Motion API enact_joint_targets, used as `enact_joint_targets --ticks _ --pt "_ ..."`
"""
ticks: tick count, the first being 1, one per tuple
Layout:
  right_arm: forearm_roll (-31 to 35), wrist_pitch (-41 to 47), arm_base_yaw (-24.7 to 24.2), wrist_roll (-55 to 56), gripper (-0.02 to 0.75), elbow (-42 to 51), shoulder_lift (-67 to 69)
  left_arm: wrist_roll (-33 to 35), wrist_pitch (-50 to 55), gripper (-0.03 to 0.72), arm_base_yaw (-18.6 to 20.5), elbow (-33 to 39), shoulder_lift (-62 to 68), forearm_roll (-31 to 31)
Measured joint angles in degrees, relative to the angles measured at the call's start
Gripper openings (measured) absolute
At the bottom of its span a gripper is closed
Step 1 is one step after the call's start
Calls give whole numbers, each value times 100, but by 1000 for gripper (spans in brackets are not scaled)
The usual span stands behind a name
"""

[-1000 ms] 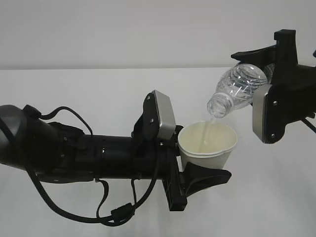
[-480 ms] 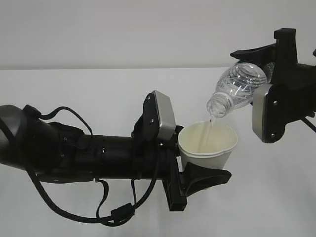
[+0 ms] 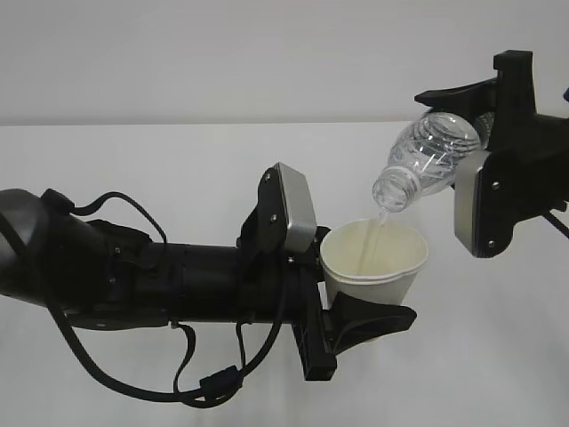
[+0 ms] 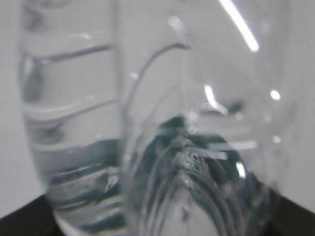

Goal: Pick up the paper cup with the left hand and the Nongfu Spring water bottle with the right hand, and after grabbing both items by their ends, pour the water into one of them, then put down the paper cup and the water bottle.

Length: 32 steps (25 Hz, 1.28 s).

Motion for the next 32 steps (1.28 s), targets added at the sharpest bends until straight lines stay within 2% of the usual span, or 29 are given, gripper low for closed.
enact_joint_targets --ticks 32 --pt "0 -151 0 -22 494 -120 0 0 22 435 0 0 0 -417"
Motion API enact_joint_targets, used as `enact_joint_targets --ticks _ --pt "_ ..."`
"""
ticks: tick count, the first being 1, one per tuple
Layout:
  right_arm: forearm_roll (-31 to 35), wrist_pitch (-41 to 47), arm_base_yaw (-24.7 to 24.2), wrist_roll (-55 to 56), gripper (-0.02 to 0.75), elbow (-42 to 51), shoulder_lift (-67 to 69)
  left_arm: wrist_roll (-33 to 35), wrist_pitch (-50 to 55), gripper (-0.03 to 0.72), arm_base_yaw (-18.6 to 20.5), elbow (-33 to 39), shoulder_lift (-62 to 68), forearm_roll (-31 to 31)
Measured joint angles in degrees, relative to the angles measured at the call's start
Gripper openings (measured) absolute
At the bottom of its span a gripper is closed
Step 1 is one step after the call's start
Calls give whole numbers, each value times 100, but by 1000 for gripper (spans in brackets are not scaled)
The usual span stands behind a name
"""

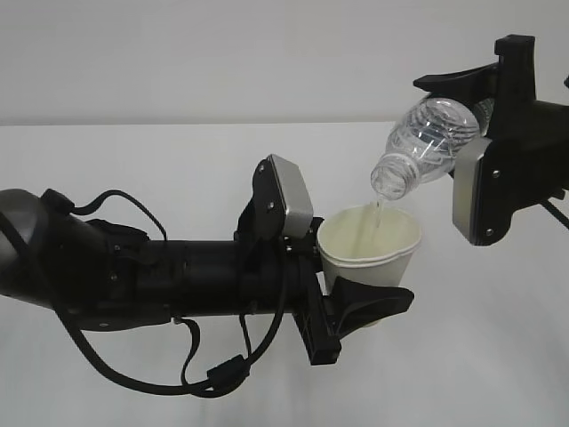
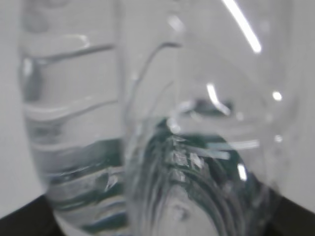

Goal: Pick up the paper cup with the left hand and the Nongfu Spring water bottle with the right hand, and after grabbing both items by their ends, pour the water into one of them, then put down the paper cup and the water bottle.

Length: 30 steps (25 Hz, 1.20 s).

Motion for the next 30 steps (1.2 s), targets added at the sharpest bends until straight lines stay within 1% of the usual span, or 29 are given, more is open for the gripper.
enact_joint_targets --ticks 30 --pt "0 -24 0 0 494 -72 0 0 55 430 0 0 0 135"
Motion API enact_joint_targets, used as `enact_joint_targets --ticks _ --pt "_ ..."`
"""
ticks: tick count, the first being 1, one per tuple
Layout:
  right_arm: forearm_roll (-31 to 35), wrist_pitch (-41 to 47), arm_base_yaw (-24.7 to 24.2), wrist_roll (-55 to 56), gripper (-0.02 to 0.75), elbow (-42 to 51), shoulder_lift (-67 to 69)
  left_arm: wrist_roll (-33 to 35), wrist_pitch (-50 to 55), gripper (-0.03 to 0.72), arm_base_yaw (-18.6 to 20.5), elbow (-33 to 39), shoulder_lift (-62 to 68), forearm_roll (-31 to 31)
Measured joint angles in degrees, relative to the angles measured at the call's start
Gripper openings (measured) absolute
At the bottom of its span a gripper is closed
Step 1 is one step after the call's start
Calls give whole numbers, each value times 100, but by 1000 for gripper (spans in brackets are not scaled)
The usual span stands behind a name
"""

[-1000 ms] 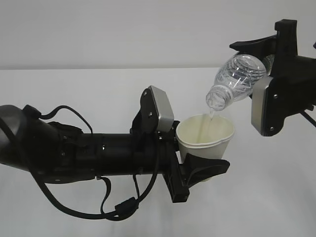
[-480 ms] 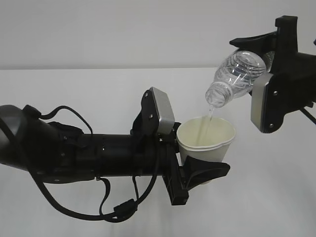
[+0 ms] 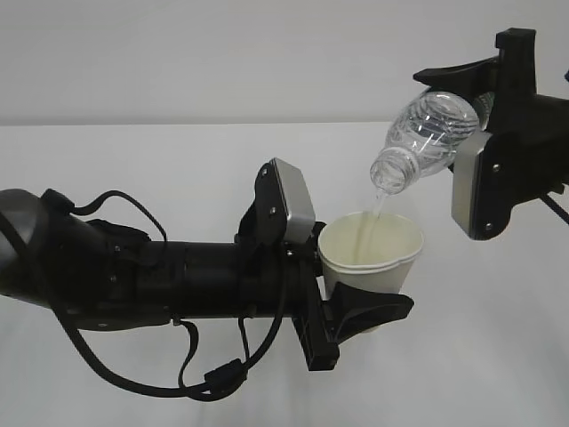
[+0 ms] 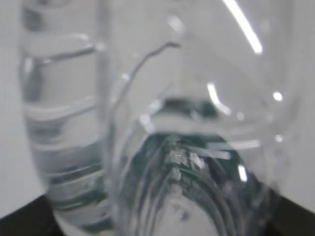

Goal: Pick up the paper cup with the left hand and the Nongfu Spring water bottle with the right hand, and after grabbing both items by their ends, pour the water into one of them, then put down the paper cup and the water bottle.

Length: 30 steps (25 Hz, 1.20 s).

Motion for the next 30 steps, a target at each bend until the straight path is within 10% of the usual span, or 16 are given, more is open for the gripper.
enact_joint_targets --ticks 30 --pt "0 0 0 0 494 0 0 0 79 429 0 0 0 4"
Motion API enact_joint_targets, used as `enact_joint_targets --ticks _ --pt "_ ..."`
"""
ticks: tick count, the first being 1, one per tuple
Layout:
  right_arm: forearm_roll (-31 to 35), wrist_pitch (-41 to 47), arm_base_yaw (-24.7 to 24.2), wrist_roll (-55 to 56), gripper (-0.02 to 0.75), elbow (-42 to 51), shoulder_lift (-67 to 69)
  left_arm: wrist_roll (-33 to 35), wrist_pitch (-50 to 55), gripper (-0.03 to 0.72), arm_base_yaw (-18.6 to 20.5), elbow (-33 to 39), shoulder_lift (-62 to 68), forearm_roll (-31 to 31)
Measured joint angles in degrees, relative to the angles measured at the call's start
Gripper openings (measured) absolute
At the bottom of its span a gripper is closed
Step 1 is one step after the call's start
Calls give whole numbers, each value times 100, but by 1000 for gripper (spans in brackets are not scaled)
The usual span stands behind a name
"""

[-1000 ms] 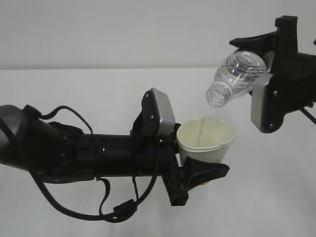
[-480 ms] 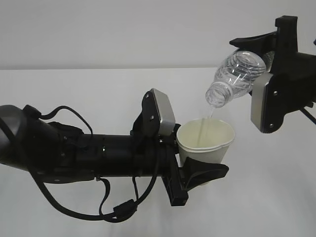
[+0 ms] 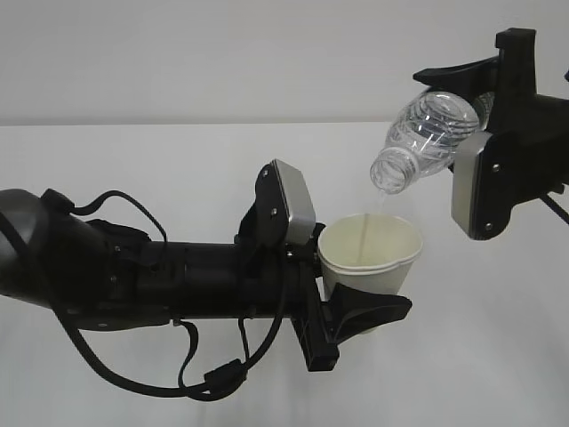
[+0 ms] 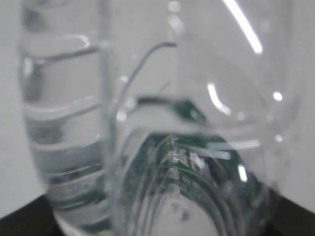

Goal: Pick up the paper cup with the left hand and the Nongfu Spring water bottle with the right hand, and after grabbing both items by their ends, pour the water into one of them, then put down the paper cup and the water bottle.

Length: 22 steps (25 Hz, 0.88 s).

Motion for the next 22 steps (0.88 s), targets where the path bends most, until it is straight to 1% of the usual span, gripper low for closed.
enact_joint_targets --ticks 22 --pt "0 -23 0 0 493 0 0 0 0 428 0 0 0 0"
